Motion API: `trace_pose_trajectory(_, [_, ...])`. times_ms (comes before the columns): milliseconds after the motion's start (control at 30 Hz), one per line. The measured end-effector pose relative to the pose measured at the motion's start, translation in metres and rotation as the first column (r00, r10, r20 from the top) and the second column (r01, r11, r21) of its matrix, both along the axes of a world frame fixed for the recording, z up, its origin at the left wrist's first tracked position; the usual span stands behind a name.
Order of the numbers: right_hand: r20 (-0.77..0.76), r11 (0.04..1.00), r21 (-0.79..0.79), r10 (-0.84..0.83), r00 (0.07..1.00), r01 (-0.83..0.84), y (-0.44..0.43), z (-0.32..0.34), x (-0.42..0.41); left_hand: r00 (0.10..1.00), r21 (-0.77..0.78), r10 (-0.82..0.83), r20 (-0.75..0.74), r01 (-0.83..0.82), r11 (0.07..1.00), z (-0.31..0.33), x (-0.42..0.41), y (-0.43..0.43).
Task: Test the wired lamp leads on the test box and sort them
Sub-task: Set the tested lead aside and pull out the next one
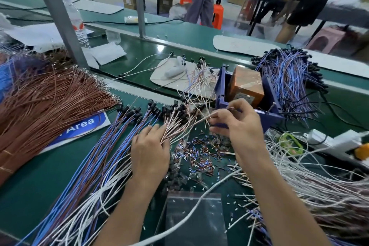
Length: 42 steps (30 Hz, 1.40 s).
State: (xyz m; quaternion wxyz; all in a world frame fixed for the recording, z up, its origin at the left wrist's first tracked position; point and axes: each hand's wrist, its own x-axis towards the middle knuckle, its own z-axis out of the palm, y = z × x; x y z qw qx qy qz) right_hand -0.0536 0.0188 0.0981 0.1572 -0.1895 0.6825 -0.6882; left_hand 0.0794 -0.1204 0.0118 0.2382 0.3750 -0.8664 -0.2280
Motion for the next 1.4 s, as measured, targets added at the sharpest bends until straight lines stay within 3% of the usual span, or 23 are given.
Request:
trace_pose_trajectory(100, [0.202,0.977,-0.21,0.011,0.979,0.033,0.015,0.003,0.009,0.962,-0.076,-0.238,-0.137,0.229,0.97,0.011,-0.005,0.015])
trace_pose_trajectory(167, [0.303,0.937,-0.339,0.021,0.953,0.087,0.025,0.008,0.011,0.919,0.07,-0.295,-0.26,0.323,0.944,0.017,-0.007,0.025])
trace_pose_trajectory(267, [0.421,0.831,-0.499,-0.018,0.907,0.248,0.042,0.019,0.011,0.863,0.395,-0.213,-0.458,0.412,0.821,0.027,-0.01,0.036])
trace_pose_trajectory(367, [0.391,0.857,-0.482,0.023,0.92,0.183,0.052,0.023,0.015,0.805,0.473,-0.215,-0.553,0.516,0.714,0.036,-0.016,0.044])
trace_pose_trajectory(467, [0.377,0.9,-0.414,0.034,0.926,0.135,0.06,0.025,0.017,0.784,0.493,-0.327,-0.528,0.596,0.634,0.042,-0.023,0.051])
trace_pose_trajectory(600, [0.47,0.814,-0.499,-0.034,0.882,0.298,0.083,0.032,0.005,0.797,0.564,-0.398,-0.454,0.603,0.564,0.041,-0.022,0.046])
trace_pose_trajectory(733, [0.44,0.825,-0.47,-0.089,0.894,0.314,0.106,0.028,-0.002,0.818,0.559,-0.408,-0.406,0.575,0.597,0.043,-0.02,0.042])
trace_pose_trajectory(833, [0.285,0.92,-0.347,-0.081,0.955,0.182,0.117,0.022,0.003,0.84,0.514,-0.388,-0.38,0.54,0.666,0.047,-0.021,0.047])
trace_pose_trajectory(900, [0.062,0.996,-0.08,-0.035,0.997,0.04,0.123,0.021,0.004,0.843,0.471,-0.384,-0.377,0.532,0.704,0.051,-0.02,0.051])
trace_pose_trajectory(967, [-0.176,0.952,0.304,0.104,0.979,-0.047,0.124,0.022,0.007,0.838,0.435,-0.393,-0.379,0.537,0.723,0.055,-0.02,0.054])
trace_pose_trajectory(1033, [-0.262,0.838,0.543,0.239,0.935,-0.062,0.12,0.021,0.012,0.831,0.417,-0.398,-0.389,0.544,0.729,0.061,-0.022,0.061])
trace_pose_trajectory(1167, [-0.333,0.758,0.65,0.22,0.917,0.054,0.113,0.014,0.015,0.836,0.44,-0.354,-0.421,0.529,0.726,0.064,-0.027,0.073])
trace_pose_trajectory(1267, [-0.332,0.756,0.65,0.194,0.923,0.075,0.117,0.011,0.012,0.852,0.52,-0.296,-0.433,0.504,0.69,0.06,-0.03,0.081])
trace_pose_trajectory(1400, [-0.389,0.745,0.646,0.131,0.912,0.169,0.136,0.008,0.005,0.854,0.666,-0.064,-0.516,0.447,0.597,0.056,-0.031,0.083])
